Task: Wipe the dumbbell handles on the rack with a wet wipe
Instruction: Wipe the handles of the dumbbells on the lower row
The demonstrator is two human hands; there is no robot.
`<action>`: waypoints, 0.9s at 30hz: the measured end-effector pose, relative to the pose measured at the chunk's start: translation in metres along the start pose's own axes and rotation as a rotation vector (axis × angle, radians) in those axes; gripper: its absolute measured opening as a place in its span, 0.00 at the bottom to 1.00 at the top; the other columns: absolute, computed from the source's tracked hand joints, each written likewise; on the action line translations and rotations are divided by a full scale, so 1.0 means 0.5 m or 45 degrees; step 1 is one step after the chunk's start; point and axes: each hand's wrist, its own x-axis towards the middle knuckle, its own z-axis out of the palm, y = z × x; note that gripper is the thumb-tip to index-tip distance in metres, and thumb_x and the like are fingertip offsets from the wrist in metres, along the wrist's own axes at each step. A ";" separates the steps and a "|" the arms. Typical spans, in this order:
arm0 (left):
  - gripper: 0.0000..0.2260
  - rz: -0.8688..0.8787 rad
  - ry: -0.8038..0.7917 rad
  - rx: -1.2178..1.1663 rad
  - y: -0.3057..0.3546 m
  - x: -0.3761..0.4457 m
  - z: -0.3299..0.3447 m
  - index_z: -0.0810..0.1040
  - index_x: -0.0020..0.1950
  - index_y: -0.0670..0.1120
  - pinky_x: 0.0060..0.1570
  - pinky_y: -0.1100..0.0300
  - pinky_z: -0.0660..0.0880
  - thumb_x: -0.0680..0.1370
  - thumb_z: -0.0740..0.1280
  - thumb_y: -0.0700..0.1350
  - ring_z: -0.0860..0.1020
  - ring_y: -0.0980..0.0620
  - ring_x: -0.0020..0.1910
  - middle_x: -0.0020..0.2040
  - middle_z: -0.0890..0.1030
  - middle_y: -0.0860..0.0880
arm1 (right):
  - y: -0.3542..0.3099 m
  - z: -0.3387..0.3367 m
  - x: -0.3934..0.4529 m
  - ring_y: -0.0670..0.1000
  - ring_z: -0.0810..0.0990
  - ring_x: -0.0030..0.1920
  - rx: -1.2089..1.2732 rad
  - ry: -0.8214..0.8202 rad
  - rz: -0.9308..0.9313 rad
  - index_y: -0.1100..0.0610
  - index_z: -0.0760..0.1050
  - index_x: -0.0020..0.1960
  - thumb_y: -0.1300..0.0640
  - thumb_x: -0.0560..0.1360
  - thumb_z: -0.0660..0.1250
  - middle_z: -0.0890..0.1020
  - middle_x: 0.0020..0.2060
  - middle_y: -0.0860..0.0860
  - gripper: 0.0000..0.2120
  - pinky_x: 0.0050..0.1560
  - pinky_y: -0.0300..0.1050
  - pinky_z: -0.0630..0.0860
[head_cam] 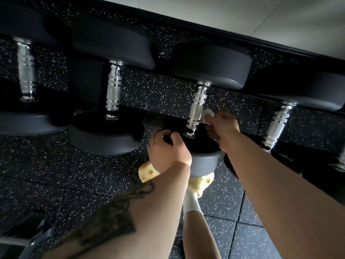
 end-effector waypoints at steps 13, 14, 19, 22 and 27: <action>0.20 0.012 0.059 -0.017 0.001 0.005 0.007 0.82 0.47 0.49 0.54 0.56 0.71 0.66 0.54 0.53 0.74 0.50 0.57 0.59 0.79 0.55 | 0.001 -0.006 -0.092 0.49 0.80 0.44 -1.135 -0.172 -0.613 0.44 0.82 0.48 0.46 0.72 0.70 0.81 0.43 0.44 0.06 0.39 0.38 0.69; 0.20 0.015 0.060 -0.008 0.000 0.005 0.006 0.82 0.47 0.49 0.54 0.57 0.71 0.66 0.54 0.53 0.73 0.51 0.58 0.60 0.78 0.55 | -0.003 0.008 -0.099 0.49 0.80 0.44 -1.084 -0.134 -0.601 0.45 0.82 0.47 0.46 0.71 0.71 0.81 0.42 0.45 0.07 0.39 0.38 0.69; 0.24 0.042 0.048 -0.022 -0.003 0.011 0.005 0.83 0.47 0.48 0.55 0.55 0.71 0.65 0.52 0.55 0.74 0.47 0.59 0.60 0.80 0.51 | -0.024 0.092 -0.104 0.53 0.77 0.42 -1.330 -0.110 -0.674 0.51 0.80 0.51 0.48 0.76 0.65 0.81 0.44 0.52 0.09 0.39 0.41 0.69; 0.21 0.038 0.054 -0.032 -0.006 0.010 0.005 0.82 0.45 0.49 0.55 0.54 0.71 0.66 0.53 0.54 0.74 0.47 0.59 0.60 0.79 0.52 | -0.027 0.076 -0.107 0.54 0.78 0.42 -1.411 -0.027 -0.630 0.50 0.80 0.52 0.52 0.76 0.65 0.81 0.45 0.52 0.08 0.38 0.42 0.70; 0.20 0.005 0.071 -0.029 -0.005 0.006 0.007 0.81 0.45 0.51 0.54 0.53 0.72 0.66 0.52 0.56 0.75 0.49 0.58 0.60 0.78 0.55 | 0.015 -0.022 -0.103 0.53 0.77 0.38 -1.146 0.110 -0.277 0.49 0.81 0.47 0.52 0.75 0.66 0.82 0.43 0.52 0.06 0.33 0.38 0.68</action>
